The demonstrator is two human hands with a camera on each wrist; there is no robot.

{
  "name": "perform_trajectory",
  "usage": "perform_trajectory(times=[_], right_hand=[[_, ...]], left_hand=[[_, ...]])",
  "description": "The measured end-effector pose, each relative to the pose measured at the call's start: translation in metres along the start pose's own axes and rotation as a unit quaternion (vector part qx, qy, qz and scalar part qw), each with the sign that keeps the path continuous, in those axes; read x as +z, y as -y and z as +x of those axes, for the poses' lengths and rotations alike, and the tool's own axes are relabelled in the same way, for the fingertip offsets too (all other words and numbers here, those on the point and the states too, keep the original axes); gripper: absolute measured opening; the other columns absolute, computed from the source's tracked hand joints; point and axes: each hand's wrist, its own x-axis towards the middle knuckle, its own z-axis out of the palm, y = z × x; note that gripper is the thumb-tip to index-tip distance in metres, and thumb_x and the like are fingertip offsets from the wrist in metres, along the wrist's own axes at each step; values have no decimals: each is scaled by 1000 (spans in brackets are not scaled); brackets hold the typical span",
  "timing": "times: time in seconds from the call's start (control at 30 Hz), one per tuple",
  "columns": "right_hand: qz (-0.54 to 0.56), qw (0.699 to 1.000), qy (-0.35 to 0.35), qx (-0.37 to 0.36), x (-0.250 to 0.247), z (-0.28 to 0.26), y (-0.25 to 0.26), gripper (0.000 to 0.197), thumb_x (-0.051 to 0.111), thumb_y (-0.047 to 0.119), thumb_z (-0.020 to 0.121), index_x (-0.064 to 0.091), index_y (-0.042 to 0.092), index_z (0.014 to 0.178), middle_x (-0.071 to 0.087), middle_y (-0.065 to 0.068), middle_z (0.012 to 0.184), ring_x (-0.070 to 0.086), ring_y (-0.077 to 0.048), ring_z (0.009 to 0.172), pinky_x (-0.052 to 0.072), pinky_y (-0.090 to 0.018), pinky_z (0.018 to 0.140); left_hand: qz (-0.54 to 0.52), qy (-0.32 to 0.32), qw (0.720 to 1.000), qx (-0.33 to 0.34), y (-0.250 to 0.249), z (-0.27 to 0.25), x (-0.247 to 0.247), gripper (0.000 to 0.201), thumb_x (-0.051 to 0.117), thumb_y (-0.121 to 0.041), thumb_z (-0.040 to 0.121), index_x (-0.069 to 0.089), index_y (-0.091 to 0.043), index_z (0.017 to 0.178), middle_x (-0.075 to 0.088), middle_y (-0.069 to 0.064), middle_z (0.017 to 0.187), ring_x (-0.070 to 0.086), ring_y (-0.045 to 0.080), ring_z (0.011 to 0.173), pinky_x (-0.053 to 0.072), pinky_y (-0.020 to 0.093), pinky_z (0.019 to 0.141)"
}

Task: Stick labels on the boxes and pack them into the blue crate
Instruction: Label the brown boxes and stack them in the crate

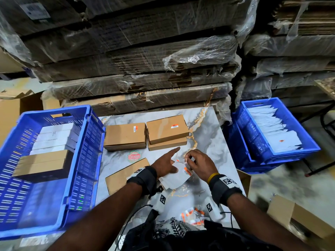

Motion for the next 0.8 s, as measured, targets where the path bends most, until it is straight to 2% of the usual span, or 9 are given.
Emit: perform_trajectory(times=[0.07,0.13,0.3,0.4,0.47,0.53,0.6,0.7,0.8], right_hand=[[-20,1000,-19,4,-2,5,-1,9,55,22,91,57,27,85,58,10,91,59,-15,75,52,-39,69],[-32,998,-47,9,-6,10,-2,7,54,21,93,57,25,87,59,5,92,58,-18,73,51,-38,67],[-102,993,-54,-21,-9,21,7,5,56,24,93,61,24,91,61,5,97,59,-19,76,44,-29,60],[-144,986,-48,-62,-2,23,16,5,56,26,93,60,24,93,60,7,100,60,-20,75,44,-29,57],[-166,980,-47,-98,5,25,22,9,53,29,94,61,25,92,60,6,99,61,-22,69,46,-30,51],[-193,969,-45,-144,14,25,26,15,48,34,93,61,27,90,59,5,92,61,-23,60,39,-26,43],[-209,958,-21,-198,25,26,32,10,54,33,91,62,27,91,59,4,89,61,-23,56,38,-24,40],[-234,929,30,-287,46,26,42,14,51,32,90,62,24,94,58,1,88,60,-21,55,41,-26,37],[-248,908,60,-332,66,26,58,24,41,34,91,63,25,90,56,1,86,57,-21,50,35,-27,35]], left_hand=[[-12,-1,1000,-2,4,3,4,90,68,3,82,24,-30,153,41,14,151,52,31,125,42,6,70],[-24,-10,1000,-5,9,8,7,89,67,4,83,22,-26,154,38,19,151,49,37,126,42,3,66],[-45,-43,996,-57,19,14,12,88,71,-10,86,18,-24,155,46,19,145,53,29,126,42,19,85],[-11,-90,991,-100,24,14,12,66,69,-28,90,37,-20,147,53,9,140,55,24,120,42,26,95],[14,-145,981,-129,27,10,9,39,62,-36,94,60,-15,125,62,4,125,59,24,112,43,26,93],[-113,-175,967,-147,28,-1,1,34,58,-38,95,70,-7,100,68,10,98,64,28,87,50,30,78],[-310,-150,919,-190,29,-23,-6,49,58,-51,93,68,-3,96,66,14,81,62,27,68,51,31,61],[-419,-71,874,-235,44,-52,-17,60,64,-64,81,63,-7,100,68,10,73,67,24,63,59,37,62],[-489,-23,837,-244,62,-72,-28,61,64,-69,77,58,-11,93,61,5,56,64,21,52,56,31,55]])
